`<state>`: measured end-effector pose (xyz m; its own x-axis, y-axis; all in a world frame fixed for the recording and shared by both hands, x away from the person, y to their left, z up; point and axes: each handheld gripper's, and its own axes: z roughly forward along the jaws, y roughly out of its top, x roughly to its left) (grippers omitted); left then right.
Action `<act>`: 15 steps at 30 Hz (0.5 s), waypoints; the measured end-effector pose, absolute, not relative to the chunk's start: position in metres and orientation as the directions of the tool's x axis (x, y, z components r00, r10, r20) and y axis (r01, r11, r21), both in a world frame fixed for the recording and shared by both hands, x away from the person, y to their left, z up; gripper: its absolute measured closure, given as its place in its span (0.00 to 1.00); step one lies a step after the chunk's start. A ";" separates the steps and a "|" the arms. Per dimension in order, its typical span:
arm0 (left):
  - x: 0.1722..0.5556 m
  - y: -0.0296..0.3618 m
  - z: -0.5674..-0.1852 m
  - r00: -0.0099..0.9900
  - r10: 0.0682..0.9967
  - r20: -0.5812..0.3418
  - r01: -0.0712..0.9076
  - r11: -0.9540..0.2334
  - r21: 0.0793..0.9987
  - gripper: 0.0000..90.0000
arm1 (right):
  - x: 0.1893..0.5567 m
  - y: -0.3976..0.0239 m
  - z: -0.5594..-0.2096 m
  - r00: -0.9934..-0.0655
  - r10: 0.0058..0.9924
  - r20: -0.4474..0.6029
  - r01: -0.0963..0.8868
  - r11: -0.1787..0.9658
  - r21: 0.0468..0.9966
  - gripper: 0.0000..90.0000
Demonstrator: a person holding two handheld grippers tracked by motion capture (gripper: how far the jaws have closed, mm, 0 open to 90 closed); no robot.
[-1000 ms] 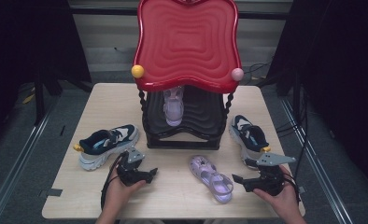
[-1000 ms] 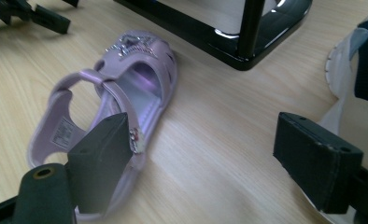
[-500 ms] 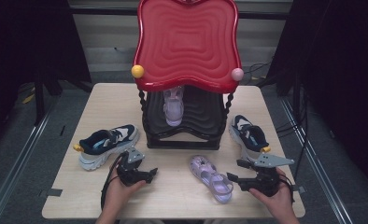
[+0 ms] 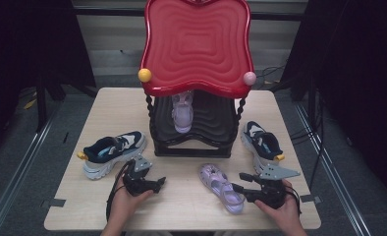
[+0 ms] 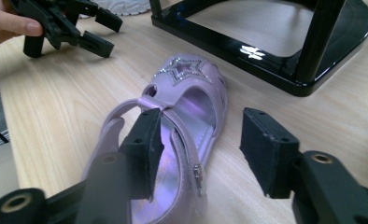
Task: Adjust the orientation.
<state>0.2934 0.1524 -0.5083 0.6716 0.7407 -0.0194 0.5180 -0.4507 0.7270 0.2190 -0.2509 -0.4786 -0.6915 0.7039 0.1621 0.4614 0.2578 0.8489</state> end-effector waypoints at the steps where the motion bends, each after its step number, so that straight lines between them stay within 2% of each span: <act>1: 0.293 0.152 -0.508 0.672 0.741 -0.019 0.518 -0.451 0.727 0.20 | 0.219 -0.251 -0.480 -0.689 0.705 0.168 0.464 0.252 0.849 0.58; 8: 0.293 0.152 -0.508 0.671 0.741 -0.020 0.518 -0.449 0.728 0.20 | 0.218 -0.249 -0.487 -0.688 0.698 0.200 0.464 0.212 0.860 0.65; 15: 0.293 0.152 -0.508 0.671 0.741 -0.020 0.518 -0.450 0.727 0.20 | 0.215 -0.247 -0.488 -0.695 0.699 0.169 0.466 0.258 0.847 0.65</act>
<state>0.2933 0.1524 -0.5084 0.6712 0.7410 -0.0198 0.5182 -0.4500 0.7273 0.2151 -0.2470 -0.4876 -0.6946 0.6992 0.1693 0.4657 0.2576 0.8466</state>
